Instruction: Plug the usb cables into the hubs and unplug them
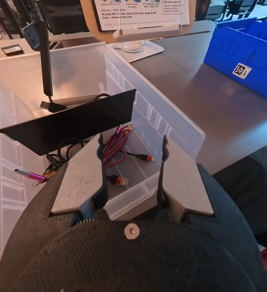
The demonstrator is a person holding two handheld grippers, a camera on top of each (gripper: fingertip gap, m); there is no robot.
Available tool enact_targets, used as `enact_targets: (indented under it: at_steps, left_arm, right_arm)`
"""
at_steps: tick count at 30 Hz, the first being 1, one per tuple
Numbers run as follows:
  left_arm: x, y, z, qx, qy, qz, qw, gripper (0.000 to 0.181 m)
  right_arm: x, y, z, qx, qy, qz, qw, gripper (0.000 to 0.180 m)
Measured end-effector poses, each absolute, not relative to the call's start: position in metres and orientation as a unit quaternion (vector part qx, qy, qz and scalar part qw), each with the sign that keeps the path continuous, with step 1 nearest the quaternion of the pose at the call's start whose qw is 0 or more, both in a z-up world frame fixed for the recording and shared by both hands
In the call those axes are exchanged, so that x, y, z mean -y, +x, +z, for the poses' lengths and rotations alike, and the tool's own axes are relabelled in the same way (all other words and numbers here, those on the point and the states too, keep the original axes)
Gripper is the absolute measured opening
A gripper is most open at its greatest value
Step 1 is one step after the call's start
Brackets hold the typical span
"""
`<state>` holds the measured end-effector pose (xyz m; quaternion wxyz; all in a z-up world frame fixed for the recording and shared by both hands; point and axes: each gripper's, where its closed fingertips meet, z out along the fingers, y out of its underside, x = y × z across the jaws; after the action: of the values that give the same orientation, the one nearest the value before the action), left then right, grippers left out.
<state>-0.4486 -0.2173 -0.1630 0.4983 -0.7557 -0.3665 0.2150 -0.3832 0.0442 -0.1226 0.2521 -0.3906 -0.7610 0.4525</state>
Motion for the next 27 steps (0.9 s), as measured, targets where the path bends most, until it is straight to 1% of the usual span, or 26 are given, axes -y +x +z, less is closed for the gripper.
enact_targets:
  at_steps: [8,14,18,27]
  left_arm:
    - [0.253,-0.432,-0.175,0.401,-0.749,0.239,0.470,0.074]
    - [0.293,-0.412,-0.167,0.433,-0.727,0.272,0.458,0.074]
    - [0.305,-0.401,-0.159,0.444,-0.715,0.282,0.460,0.075]
    - [0.301,-0.404,-0.139,0.427,-0.712,0.300,0.470,0.077]
  right_arm:
    - [-0.018,-0.399,-0.115,0.767,-0.362,0.478,0.226,0.041]
    - [0.019,-0.411,-0.114,0.785,-0.325,0.486,0.202,0.042]
    - [0.035,-0.410,-0.115,0.797,-0.303,0.482,0.201,0.042]
    - [0.021,-0.399,-0.105,0.786,-0.314,0.490,0.211,0.042]
